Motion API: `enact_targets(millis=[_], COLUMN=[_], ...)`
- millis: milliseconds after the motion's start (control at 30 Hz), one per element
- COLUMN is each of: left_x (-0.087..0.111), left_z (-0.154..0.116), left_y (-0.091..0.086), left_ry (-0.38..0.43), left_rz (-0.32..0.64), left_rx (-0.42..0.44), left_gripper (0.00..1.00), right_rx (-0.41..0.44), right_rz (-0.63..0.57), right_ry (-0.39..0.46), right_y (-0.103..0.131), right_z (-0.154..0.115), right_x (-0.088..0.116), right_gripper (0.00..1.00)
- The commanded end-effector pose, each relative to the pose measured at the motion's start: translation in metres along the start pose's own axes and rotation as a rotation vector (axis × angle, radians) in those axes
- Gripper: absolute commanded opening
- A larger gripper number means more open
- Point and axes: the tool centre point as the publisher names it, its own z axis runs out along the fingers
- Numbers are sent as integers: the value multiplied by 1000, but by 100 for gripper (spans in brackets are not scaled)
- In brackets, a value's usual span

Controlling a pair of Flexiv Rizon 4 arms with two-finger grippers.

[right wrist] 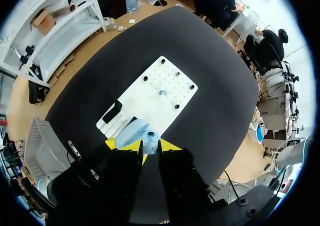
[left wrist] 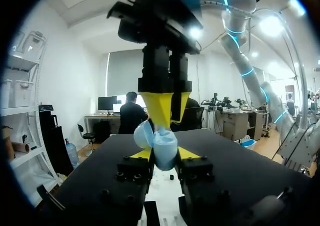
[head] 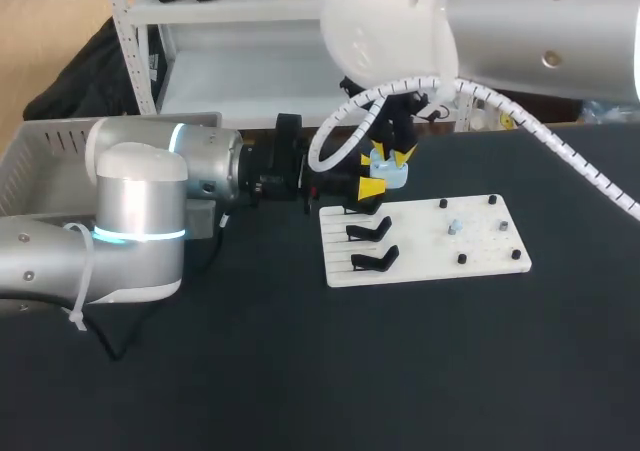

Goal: Pick up each earbud case from the left stands, insert the matching earbuds, close the lid, and place the case in the box.

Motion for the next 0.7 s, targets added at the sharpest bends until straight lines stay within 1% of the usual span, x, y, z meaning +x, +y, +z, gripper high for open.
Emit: enact_targets(millis=[33, 533, 567, 633, 700], left_x=[1, 1, 1, 1, 1], left_z=[0, 0, 0, 0, 0], left_y=[1, 1, 1, 1, 1], left_ry=[-3, -3, -3, -3, -3], left_rz=[1, 1, 1, 1, 1], left_rx=[0, 0, 0, 0, 0], left_gripper=[0, 0, 0, 0, 0], right_rx=[6, 26, 27, 26, 22], right_rz=[1, 1, 1, 3, 5], right_ry=[0, 5, 5, 7, 7], right_y=[2, 5, 5, 5, 3], right_z=[2, 8, 8, 7, 4], right_x=[-1, -3, -3, -3, -2], right_gripper=[0, 0, 5, 33, 40])
